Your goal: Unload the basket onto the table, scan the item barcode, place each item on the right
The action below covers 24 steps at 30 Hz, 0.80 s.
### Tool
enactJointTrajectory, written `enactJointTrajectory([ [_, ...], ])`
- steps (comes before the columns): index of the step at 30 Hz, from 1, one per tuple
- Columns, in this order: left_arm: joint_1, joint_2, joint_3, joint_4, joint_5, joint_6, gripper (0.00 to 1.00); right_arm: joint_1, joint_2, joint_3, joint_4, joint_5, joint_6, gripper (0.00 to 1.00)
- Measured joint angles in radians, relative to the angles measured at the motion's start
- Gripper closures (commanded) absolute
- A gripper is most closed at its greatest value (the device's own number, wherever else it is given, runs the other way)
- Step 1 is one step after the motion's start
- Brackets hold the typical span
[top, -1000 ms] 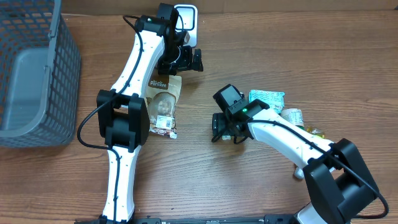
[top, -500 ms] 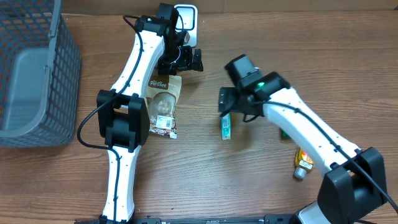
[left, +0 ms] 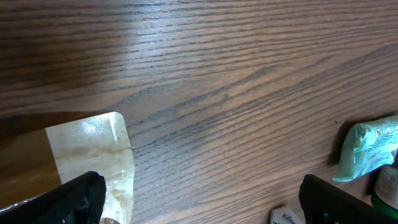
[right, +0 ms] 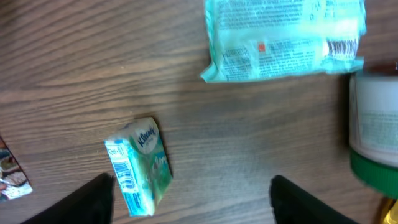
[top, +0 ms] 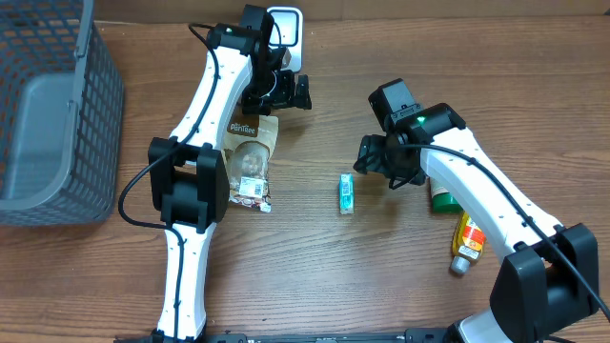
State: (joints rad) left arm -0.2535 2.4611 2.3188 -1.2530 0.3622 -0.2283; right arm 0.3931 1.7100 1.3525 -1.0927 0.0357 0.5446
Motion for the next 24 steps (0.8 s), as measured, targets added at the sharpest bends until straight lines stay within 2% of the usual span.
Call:
enactJointTrajectory([
  [2, 0.000, 0.000, 0.000, 0.000, 0.000, 0.000, 0.00, 0.000, 0.000, -0.001, -0.011, -0.003, 0.012, 0.38],
  [9, 0.000, 0.000, 0.000, 0.000, 0.000, 0.000, 0.00, 0.006, 0.000, -0.006, -0.019, -0.007, 0.028, 0.71],
  [13, 0.000, 0.000, 0.000, 0.000, 0.000, 0.000, 0.00, 0.014, 0.000, -0.032, -0.002, -0.008, 0.030, 0.82],
  [24, 0.000, 0.000, 0.000, 0.000, 0.000, 0.000, 0.00, 0.014, 0.000, -0.154, 0.139, -0.032, 0.032, 0.82],
])
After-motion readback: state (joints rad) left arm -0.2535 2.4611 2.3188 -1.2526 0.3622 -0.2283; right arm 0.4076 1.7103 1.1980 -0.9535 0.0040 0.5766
